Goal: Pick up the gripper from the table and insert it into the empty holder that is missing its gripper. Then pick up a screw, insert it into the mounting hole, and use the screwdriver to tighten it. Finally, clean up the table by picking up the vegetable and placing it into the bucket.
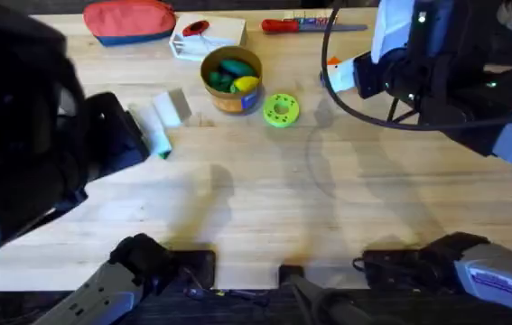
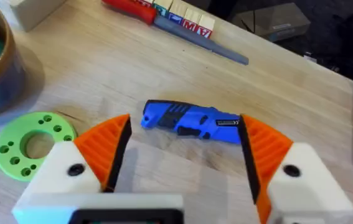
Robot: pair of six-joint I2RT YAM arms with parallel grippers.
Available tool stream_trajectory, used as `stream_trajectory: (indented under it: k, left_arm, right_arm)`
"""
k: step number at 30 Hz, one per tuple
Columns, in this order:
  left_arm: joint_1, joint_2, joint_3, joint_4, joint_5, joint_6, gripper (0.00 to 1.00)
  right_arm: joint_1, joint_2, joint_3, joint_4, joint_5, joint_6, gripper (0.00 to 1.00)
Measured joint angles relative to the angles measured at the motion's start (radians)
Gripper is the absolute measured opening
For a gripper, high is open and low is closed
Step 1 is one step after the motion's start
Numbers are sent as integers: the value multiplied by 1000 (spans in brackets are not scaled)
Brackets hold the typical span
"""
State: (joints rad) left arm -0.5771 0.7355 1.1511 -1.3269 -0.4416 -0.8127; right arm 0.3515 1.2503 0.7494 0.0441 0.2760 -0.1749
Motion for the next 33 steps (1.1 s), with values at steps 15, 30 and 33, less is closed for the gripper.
stream_trajectory:
  k: [15,30,33]
  left_arm:
    - [458,368,-5,29,104,-122,986]
    - [726,648,-201,374,274,10,986]
    - [766,700,-203,404,282,17,986]
  right_arm:
    - [0,0,0,0,0,0,992]
    - [0,0,0,-14,0,0,992]
    - [0,0,0,-22,0,0,992]
